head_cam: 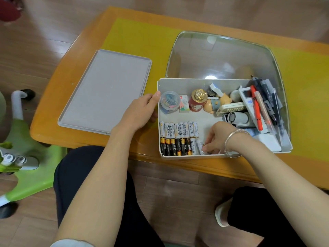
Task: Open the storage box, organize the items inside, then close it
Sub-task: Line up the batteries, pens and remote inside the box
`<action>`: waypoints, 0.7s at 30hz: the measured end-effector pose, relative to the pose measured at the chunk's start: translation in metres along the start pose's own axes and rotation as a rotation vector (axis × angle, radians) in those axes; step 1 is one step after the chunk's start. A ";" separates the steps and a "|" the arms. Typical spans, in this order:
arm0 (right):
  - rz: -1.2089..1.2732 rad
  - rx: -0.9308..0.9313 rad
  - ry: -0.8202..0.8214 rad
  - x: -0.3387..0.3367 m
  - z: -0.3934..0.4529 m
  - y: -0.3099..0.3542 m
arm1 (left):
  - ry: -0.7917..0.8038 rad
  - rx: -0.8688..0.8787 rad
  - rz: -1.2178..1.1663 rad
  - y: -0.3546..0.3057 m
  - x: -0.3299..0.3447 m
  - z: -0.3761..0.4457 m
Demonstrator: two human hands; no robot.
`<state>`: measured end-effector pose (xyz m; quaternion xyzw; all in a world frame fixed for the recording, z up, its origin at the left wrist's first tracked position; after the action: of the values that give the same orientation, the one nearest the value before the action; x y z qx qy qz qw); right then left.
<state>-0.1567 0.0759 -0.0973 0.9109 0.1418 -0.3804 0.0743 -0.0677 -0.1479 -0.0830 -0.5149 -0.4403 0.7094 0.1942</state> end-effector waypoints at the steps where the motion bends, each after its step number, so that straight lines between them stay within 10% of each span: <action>1: 0.037 -0.001 0.018 0.001 0.000 0.000 | -0.001 0.001 -0.001 0.000 0.000 0.000; 21: -0.313 -0.067 -0.065 0.000 -0.005 0.008 | 0.000 0.004 -0.045 0.000 0.000 0.000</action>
<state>-0.1506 0.0691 -0.0940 0.8618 0.2922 -0.4117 0.0488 -0.0673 -0.1479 -0.0830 -0.5045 -0.4502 0.7058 0.2113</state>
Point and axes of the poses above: each hand's wrist, its own z-axis towards the middle knuckle, its own x-axis out of the palm, y = z × x, the point moved 10 cm from there along z, towards the middle knuckle, and after that the axes turned 15 degrees about x, right-handed, at the moved point
